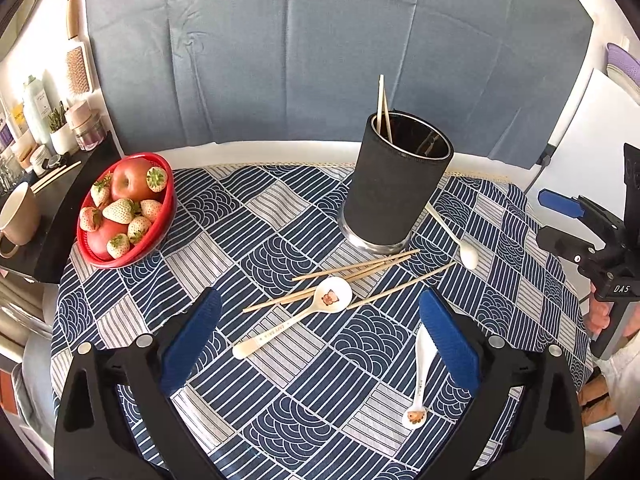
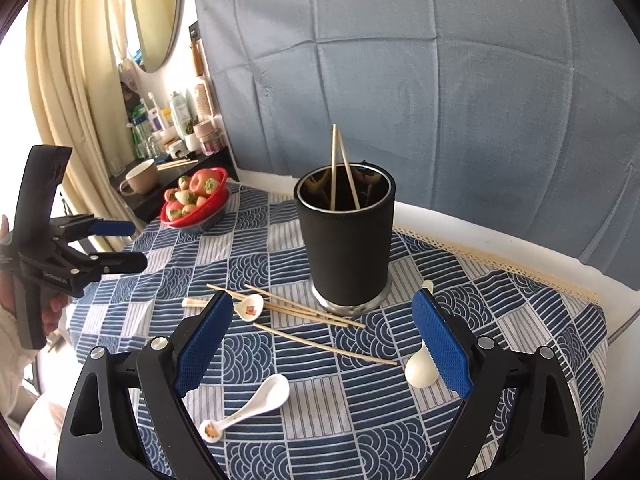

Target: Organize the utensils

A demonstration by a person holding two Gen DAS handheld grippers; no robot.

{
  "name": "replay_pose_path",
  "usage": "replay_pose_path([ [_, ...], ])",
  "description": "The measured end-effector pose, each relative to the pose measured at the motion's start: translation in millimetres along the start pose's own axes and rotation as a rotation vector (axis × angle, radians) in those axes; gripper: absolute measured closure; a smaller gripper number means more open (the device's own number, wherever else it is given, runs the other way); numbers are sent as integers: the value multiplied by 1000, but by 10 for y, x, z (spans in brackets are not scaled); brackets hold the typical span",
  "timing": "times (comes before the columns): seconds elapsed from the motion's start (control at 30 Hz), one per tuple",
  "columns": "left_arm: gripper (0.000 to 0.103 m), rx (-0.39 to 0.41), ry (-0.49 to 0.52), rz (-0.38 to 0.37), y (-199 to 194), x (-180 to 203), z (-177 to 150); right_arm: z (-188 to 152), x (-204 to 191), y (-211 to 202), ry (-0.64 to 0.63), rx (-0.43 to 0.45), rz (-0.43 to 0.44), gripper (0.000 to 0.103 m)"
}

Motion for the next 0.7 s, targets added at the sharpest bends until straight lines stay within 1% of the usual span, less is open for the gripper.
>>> replay_pose_path([
  [0.1, 6, -29, 14, -33, 88, -1, -4, -64, 15, 51, 12, -30, -23, 17],
  [0.23, 6, -68, 86, -45, 238, 27, 8, -172, 23, 102, 31, -65, -48, 17],
  [0.3, 6, -99, 116, -50, 341, 22, 16, -232, 36, 138, 55, -84, -69, 17],
  [0.43, 6, -148, 164, -97, 511, -11, 29, -352, 34, 234, 116, -123, -91, 17],
  [0.6, 6, -203, 254, -105, 712, -43, 40, -480, -11, 386, 184, -174, -125, 17],
  [0.7, 6, -224, 297, -126, 807, -65, 72, -533, -60, 461, 215, -197, -135, 17],
])
Point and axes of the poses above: each gripper's, at about its wrist camera, not at the fingertips, and y roughly the way its jaws point, x to its right, z to its top, the point moved 5 cm from there along y, roughly the way its jaws point, and after that the axes turned 11 degrees about -x, right-handed, at the moved point
